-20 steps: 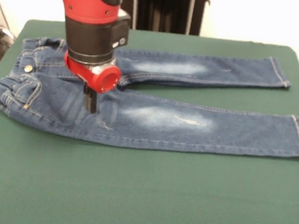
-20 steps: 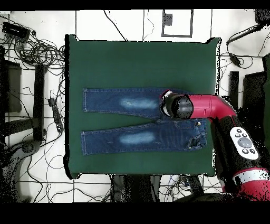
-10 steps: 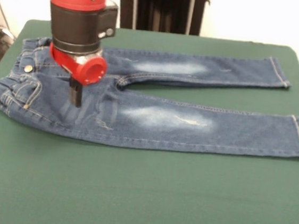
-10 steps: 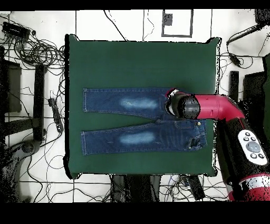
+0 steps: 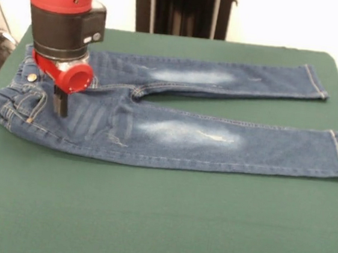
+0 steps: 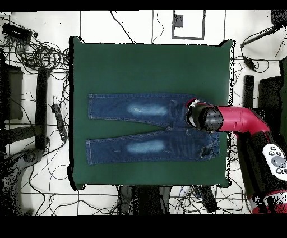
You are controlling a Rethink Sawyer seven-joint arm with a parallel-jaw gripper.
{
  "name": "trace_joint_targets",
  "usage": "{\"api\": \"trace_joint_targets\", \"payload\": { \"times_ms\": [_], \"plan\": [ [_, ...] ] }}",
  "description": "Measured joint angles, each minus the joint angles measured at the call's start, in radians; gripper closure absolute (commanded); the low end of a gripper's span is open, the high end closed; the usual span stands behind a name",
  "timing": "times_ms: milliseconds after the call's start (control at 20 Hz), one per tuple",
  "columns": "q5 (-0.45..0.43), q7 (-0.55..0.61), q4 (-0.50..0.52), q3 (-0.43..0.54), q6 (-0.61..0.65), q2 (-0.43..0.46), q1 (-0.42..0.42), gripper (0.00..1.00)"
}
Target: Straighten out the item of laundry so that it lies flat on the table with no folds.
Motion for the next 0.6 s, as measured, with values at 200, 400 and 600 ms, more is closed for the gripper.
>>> {"api": "trace_joint_targets", "payload": {
  "times_ms": [200,400,600],
  "plan": [
    [-0.034,0.0,-0.004,0.0,0.0,0.036,-0.017,1.0],
    [-0.056,0.0,-0.015,0.002,0.001,0.067,-0.022,1.0],
    [-0.057,0.0,-0.031,0.007,0.022,0.07,-0.021,1.0]
  ]
}}
